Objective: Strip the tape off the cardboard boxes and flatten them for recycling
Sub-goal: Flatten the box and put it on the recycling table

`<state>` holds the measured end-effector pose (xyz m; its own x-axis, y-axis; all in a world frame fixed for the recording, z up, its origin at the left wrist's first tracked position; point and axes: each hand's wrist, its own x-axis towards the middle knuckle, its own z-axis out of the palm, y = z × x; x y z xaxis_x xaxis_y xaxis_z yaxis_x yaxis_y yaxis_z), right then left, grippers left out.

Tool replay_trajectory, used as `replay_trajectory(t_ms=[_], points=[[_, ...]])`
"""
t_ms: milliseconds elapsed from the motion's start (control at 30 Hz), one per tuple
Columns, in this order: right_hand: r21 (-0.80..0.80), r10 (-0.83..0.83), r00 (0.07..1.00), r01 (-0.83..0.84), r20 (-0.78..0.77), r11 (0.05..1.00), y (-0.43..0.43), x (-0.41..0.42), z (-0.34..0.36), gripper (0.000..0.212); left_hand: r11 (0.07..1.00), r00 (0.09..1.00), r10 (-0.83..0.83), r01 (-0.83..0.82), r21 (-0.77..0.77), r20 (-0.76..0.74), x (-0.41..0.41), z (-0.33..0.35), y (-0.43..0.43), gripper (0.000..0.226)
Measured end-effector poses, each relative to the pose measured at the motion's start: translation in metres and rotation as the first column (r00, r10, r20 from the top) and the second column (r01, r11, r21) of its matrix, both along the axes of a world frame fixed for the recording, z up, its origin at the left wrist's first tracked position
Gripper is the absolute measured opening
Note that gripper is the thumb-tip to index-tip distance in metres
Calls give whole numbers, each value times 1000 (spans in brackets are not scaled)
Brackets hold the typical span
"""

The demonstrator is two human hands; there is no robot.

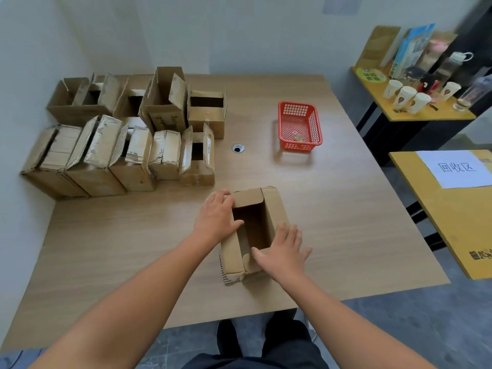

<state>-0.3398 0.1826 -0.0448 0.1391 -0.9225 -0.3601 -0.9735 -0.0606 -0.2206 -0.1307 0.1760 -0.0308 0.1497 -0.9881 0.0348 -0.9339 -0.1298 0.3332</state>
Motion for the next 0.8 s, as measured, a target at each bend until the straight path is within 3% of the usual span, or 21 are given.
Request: replay_trajectory(t_ms=[100, 233, 333, 500, 667, 700, 800], points=[[-20, 27, 1000, -27, -8, 999, -1, -6, -2, 109, 997, 991, -20, 10, 72, 129, -4, 0, -26, 76], [-3, 78, 997, -78, 7, 997, -2, -7, -3, 97, 992, 958, -65, 33, 118, 278, 1, 4, -51, 63], [-40, 160, 986, -159, 43, 987, -4, -12, -4, 78, 970, 944, -163, 101, 219, 287, 5, 8, -60, 56], [-97, 110, 977, -94, 183, 991, -5, -36, -1, 51, 986, 999, -23, 28, 166, -30, 7, 16, -57, 46], [-65, 40, 928, -17, 371, 998, -9, -57, 22, 25, 969, 945, 163, -99, 228, -285, 5, 14, -46, 26], [-50, 32, 918, -14, 395, 999, -8, -63, 26, 31, 960, 917, 227, -155, 234, -326, 6, 13, -42, 26], [-3, -32, 886, 38, 463, 999, -5, -80, 37, 91, 932, 808, 357, -274, 237, -468, 5, 10, -37, 26]])
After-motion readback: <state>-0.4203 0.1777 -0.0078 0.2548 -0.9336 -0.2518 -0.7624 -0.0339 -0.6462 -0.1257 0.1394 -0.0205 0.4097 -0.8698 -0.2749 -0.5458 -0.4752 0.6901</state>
